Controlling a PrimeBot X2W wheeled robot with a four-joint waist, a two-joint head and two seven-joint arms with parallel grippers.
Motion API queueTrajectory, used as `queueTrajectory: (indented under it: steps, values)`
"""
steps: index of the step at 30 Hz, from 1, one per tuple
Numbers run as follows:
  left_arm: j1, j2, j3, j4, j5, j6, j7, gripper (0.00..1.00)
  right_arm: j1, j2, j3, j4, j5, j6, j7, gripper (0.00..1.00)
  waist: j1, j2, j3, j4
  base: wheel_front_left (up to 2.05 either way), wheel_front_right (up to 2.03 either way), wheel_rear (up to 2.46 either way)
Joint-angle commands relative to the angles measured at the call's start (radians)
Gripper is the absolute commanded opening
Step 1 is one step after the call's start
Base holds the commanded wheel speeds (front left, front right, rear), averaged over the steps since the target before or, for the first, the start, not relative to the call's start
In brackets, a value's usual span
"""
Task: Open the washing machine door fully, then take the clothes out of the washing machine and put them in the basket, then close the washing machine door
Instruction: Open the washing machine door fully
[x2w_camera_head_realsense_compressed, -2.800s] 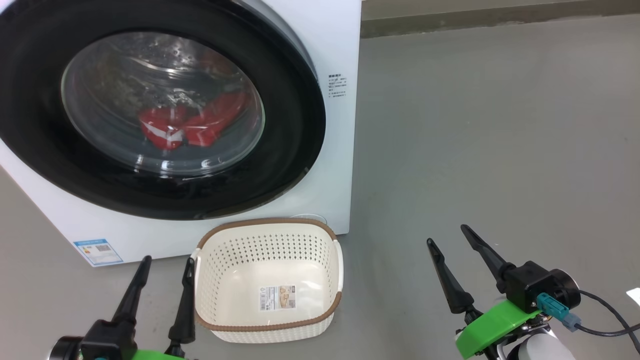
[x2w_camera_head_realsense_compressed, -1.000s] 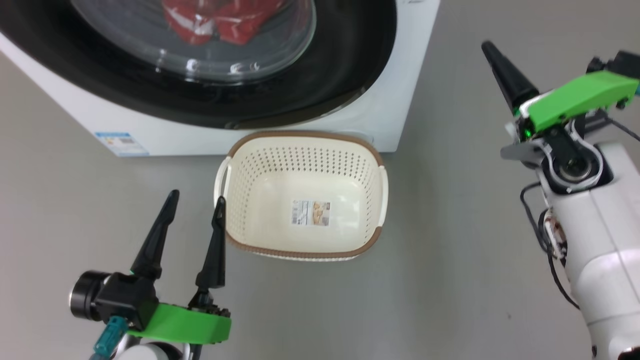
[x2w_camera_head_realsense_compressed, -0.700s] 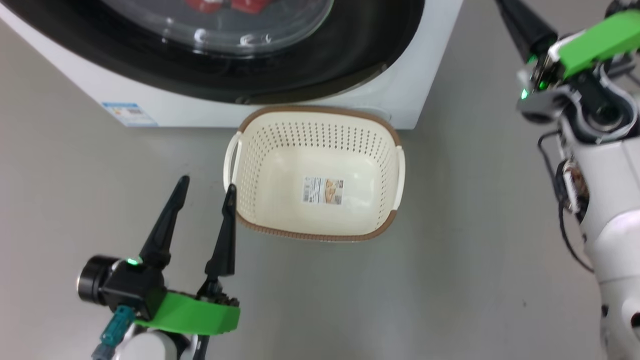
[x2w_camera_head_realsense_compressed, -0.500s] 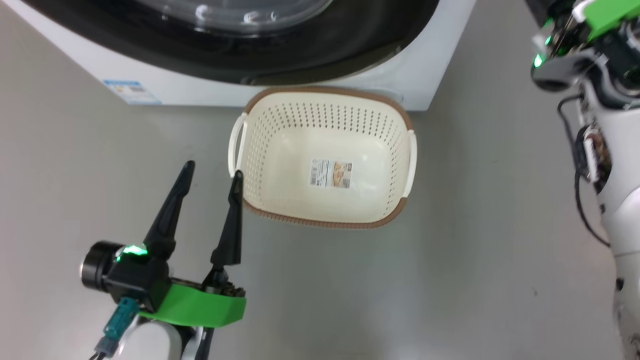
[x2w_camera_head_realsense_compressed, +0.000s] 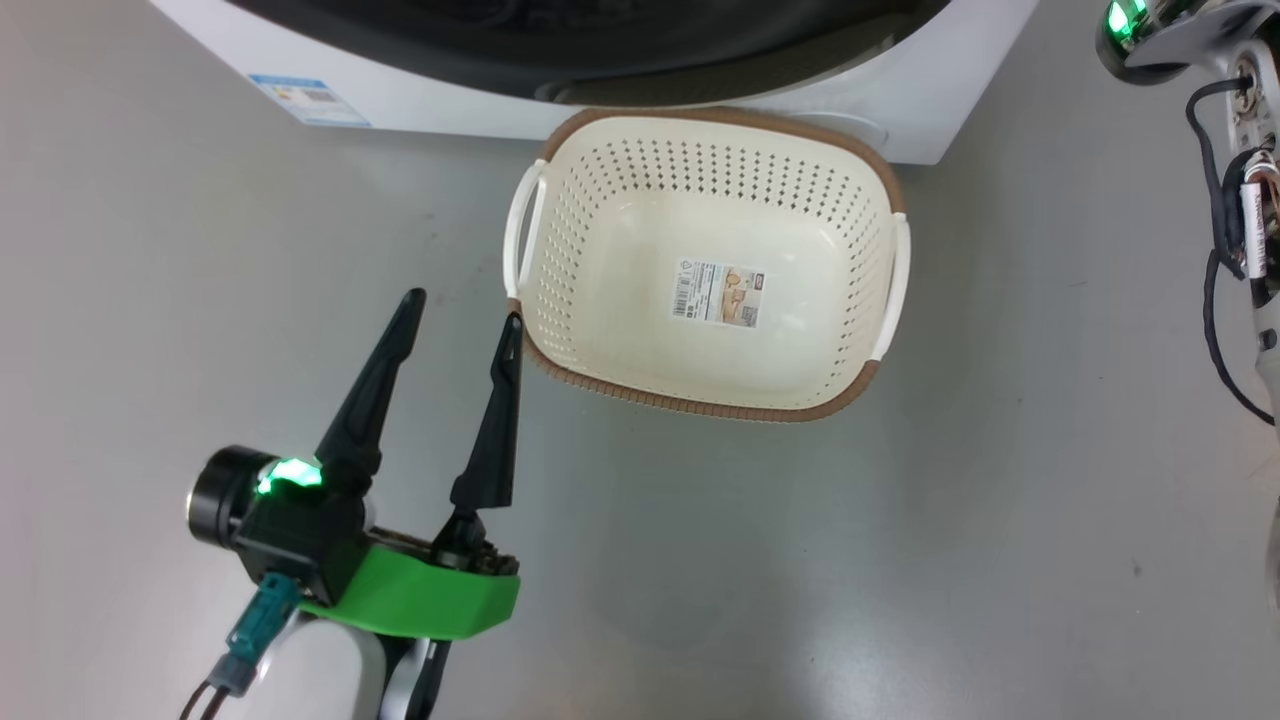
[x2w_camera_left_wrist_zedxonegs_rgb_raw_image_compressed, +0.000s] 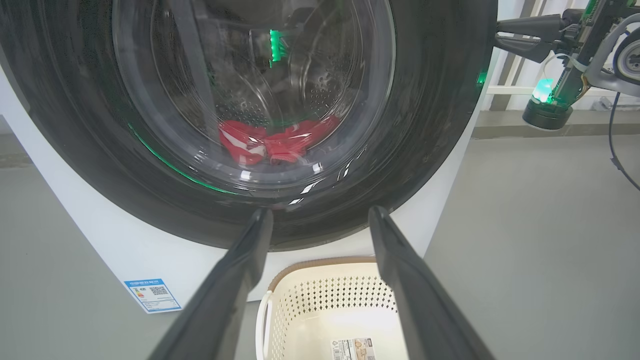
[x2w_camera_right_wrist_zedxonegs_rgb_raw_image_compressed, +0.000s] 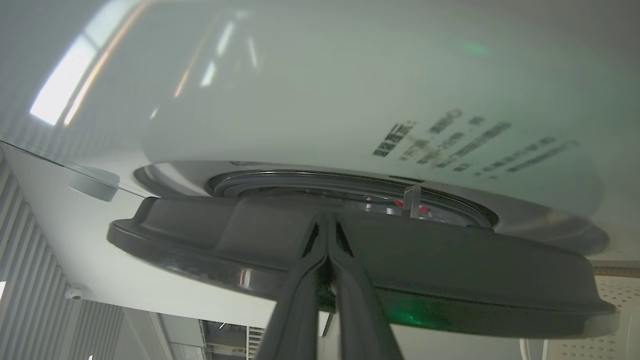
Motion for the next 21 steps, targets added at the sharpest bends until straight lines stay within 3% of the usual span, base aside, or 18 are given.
queueTrajectory:
  steps: [1,11,21]
  values:
    - [-0.007,0.016,0.024,-0.022,-0.012,0.007,-0.008,1.00,-0.024,0.010,0.003,-0.029,0.002,0.001,0.007,0.00,0.0000,0.0000,0.012,0.011,0.00,0.00,0.00]
    - [-0.022,0.016,0.010,-0.016,-0.015,-0.001,-0.008,1.00,-0.087,-0.011,0.010,0.018,-0.032,0.001,0.011,0.00,0.0000,0.0000,0.037,0.036,0.00,0.00,0.00]
    - [-0.027,0.016,0.004,-0.005,-0.016,0.004,-0.008,1.00,-0.111,-0.009,0.041,0.040,-0.038,0.001,0.092,0.00,0.0000,0.0000,0.042,0.034,0.00,0.00,0.00]
